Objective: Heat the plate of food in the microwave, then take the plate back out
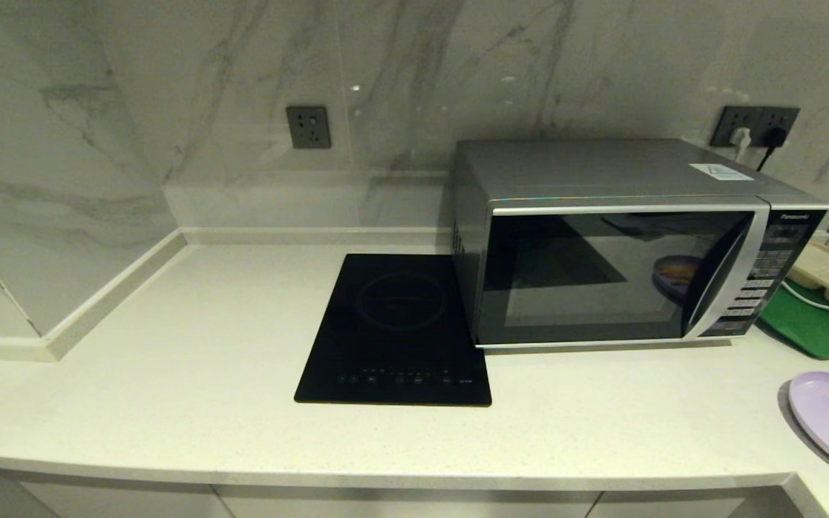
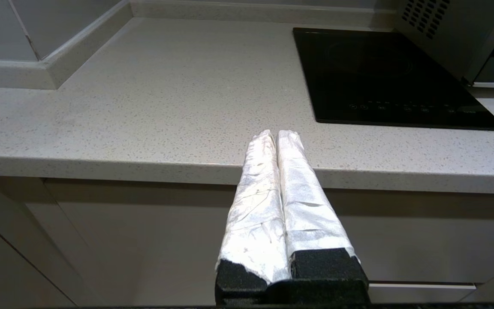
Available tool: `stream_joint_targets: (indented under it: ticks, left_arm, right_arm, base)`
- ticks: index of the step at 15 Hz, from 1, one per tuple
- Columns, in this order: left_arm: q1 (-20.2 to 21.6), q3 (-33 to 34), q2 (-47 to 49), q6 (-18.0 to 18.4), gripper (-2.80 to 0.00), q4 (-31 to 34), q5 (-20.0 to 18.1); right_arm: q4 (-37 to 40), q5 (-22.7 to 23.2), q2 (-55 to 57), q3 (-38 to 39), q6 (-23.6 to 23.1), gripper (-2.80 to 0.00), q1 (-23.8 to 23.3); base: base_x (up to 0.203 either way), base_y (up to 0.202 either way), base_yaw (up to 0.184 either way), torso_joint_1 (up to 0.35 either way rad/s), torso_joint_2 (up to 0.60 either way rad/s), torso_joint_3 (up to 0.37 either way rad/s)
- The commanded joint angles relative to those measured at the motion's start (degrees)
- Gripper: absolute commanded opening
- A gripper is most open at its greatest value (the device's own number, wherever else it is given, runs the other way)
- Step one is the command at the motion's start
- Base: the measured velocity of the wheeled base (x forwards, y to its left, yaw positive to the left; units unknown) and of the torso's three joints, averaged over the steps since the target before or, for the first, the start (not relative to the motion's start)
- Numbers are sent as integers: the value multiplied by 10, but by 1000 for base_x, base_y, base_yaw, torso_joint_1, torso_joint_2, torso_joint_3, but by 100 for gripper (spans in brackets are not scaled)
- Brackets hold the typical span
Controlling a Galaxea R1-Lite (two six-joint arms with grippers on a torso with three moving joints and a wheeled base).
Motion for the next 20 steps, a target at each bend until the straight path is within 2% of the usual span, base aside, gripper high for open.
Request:
stream_joint_targets:
  ticks: [1, 3, 4, 11, 15, 18, 20]
  left_arm:
    - [0, 0, 0, 0, -280, 1, 0]
    - [0, 0, 0, 0, -280, 0, 0]
    - [0, 0, 0, 0, -280, 0, 0]
    - [0, 0, 0, 0, -280, 0, 0]
    - [0, 0, 0, 0, -280, 0, 0]
    - [0, 0, 0, 0, -280, 0, 0]
    - [0, 0, 0, 0, -280, 0, 0]
  right_arm:
    - [-230, 0, 0, 149, 3, -280, 0]
    - [-276, 5, 0, 187, 20, -280, 0]
    - [-256, 7, 0, 185, 20, -280, 0]
    - [-262, 9, 0, 185, 26, -280, 0]
    - [-262, 11, 0, 184, 22, -280, 0]
    - [-261, 18, 0, 185, -2, -280, 0]
    - [-261, 15, 0, 184, 7, -280, 0]
  base:
    - [0, 0, 0, 0, 0, 0]
    - [0, 0, 0, 0, 0, 0]
    - [0, 0, 0, 0, 0, 0]
    - [0, 0, 0, 0, 0, 0]
    - [0, 0, 0, 0, 0, 0]
    - [0, 0, 0, 0, 0, 0]
    - [0, 0, 0, 0, 0, 0]
